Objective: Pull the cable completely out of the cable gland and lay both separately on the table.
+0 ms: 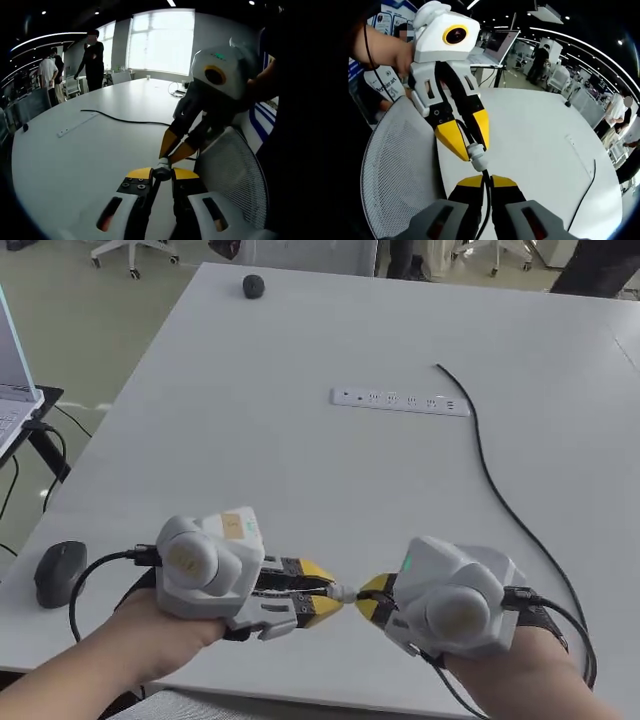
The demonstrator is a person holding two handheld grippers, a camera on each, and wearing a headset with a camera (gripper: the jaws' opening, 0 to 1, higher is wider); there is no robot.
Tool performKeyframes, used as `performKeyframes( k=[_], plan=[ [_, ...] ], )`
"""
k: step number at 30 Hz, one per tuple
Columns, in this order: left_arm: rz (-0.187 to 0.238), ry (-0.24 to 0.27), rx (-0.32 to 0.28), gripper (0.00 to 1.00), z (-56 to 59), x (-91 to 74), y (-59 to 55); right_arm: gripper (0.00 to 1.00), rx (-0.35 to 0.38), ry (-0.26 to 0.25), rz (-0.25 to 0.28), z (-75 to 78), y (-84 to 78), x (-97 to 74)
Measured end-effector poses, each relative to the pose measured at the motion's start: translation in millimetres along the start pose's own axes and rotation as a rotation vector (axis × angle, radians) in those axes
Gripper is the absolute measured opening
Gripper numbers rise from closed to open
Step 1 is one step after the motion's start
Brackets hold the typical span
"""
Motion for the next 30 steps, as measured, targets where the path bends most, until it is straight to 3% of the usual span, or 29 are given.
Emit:
performKeyframes(
  k=[6,18,26,28,30],
  plan=[
    [0.007,0.000,-0.002,0.15,-6.4,-0.2,2.5,0.00,0.130,0.010,-0.011,8.1,-4.7,4.0],
    [0.022,0.004,-0.010,0.15,-18.6,-5.3,5.5,0.00,0.246,-0.023,-0.043,27.2,-24.5,9.8],
    [0.027,0.005,-0.016,0.15,-22.2,-7.1,5.5,0.00,0.423,-0.022,-0.046,35.5,-39.0,14.5],
    [0.027,0.006,-0.015,0.15,-22.2,-7.0,5.8,0.00,0.452,-0.022,-0.057,36.7,-42.8,17.0],
    [0.028,0.008,-0.015,0.15,-22.7,-7.3,5.6,0.00,0.528,-0.010,-0.085,33.9,-48.4,18.8]
  ],
)
Point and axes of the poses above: the centre of the closed fingertips' face, and the gripper's own axes: x roughly forward along the fingers, z roughly to its right, y roughly out of its top, the point moved 1 cm from there along -x, roughly backward along the fingers, and after that the axes turned 3 degrees about -y, right-handed, at the moved point
